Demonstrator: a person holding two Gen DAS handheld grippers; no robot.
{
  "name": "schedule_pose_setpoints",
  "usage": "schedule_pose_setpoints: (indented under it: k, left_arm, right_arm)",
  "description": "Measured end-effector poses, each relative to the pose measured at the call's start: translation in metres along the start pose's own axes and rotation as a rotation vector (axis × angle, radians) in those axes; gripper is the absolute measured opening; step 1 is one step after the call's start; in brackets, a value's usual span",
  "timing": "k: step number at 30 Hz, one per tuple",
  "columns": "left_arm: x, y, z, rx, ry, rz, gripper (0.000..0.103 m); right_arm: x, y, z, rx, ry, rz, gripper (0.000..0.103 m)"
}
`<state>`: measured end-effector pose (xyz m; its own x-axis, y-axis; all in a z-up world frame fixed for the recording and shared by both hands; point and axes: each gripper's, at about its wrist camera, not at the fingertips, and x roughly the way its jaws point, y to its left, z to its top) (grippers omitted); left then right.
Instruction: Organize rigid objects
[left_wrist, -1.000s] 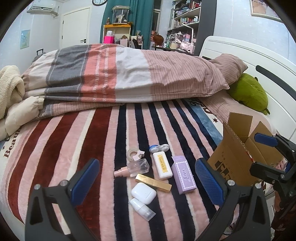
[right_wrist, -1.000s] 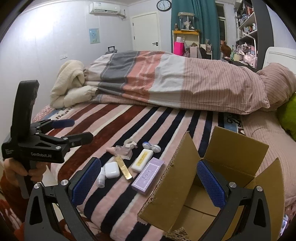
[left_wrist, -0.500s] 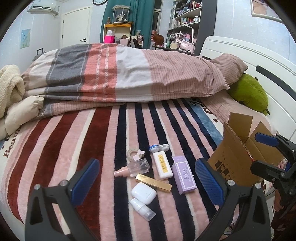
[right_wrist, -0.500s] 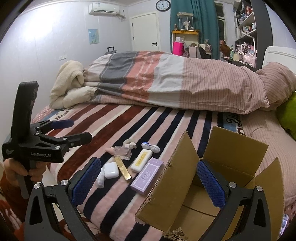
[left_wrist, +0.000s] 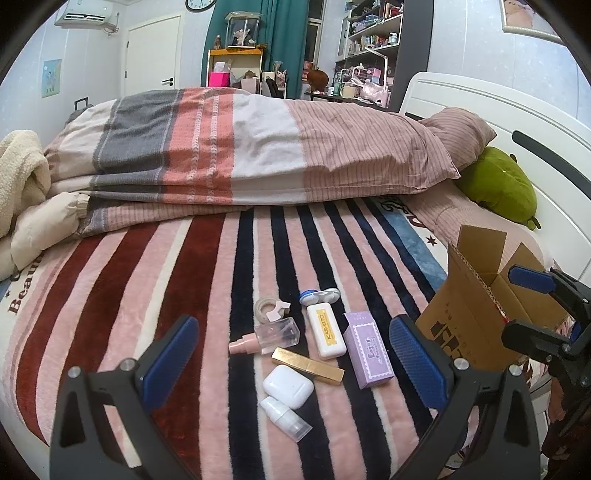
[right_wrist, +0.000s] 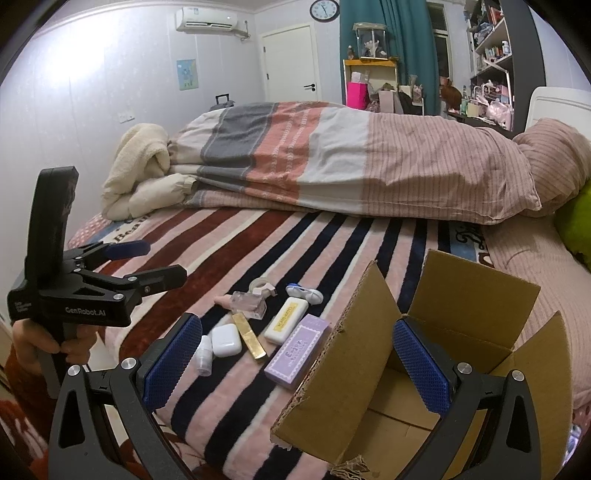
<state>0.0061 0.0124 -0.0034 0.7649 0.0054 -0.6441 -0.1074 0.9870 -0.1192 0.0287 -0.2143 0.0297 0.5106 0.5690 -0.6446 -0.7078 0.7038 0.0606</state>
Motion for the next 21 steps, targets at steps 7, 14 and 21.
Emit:
schedule_pose_setpoints:
  k: [7,14,21]
  left_arm:
    - [0.0,-0.001,0.0,0.001,0.001,-0.001,0.103]
    - [0.0,-0.001,0.0,0.001,0.001,-0.001,0.103]
    - [0.001,0.0,0.001,0.003,-0.008,-0.017,0.103]
  right_arm:
    - [0.003,-0.001,0.001,0.005,0.006,0.001,0.103]
    - [0.003,-0.002,0.0,0.015,0.012,-0.004,0.103]
    - [0.002,0.014,0.003,-0.051,-0.002,0.026,0.103]
